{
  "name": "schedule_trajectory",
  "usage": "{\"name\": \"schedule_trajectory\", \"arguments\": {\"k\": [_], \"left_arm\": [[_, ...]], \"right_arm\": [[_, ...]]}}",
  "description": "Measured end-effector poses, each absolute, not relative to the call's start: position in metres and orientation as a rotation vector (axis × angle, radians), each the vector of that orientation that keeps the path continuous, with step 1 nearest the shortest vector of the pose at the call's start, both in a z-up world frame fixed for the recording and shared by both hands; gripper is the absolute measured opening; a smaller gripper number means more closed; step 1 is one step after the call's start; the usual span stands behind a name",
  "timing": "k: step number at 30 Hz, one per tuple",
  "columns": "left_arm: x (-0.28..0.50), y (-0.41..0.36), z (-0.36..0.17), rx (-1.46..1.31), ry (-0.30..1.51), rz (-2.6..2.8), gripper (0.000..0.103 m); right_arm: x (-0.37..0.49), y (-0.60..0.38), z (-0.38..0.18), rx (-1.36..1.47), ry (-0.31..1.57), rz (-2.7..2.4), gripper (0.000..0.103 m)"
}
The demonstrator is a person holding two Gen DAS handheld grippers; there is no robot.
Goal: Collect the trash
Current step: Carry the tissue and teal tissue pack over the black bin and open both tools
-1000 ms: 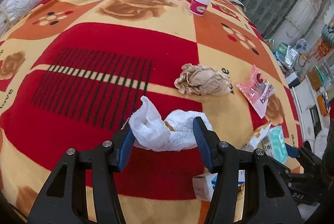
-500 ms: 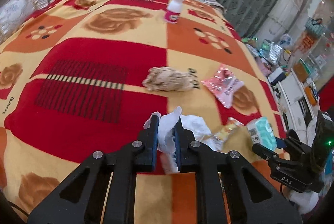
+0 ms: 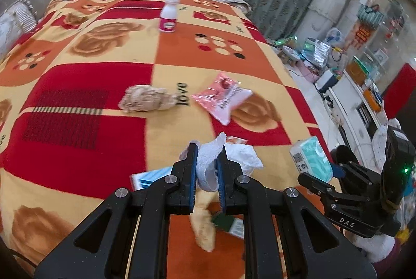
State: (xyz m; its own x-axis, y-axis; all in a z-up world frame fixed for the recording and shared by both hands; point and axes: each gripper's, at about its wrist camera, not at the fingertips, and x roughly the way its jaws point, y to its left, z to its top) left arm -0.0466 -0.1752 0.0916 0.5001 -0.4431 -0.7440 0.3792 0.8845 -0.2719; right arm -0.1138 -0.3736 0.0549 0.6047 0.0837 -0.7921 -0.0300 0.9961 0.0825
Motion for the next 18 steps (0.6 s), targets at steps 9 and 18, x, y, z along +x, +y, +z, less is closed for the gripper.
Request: {"name": "schedule_trajectory", "arguments": {"k": [9, 18], "left_arm": [[-0.062, -0.225, 0.093, -0.028, 0.928, -0.563, 0.011], [-0.075, -0.269, 0.095, 0.016, 0.930, -0.619, 0.011]], "right_arm": [[-0.134, -0.402, 0.062, 0.079, 0.904, 0.012, 0.048], [-0.153, -0.434, 0.068, 0.102, 0.886, -0.050, 0.048]]}}
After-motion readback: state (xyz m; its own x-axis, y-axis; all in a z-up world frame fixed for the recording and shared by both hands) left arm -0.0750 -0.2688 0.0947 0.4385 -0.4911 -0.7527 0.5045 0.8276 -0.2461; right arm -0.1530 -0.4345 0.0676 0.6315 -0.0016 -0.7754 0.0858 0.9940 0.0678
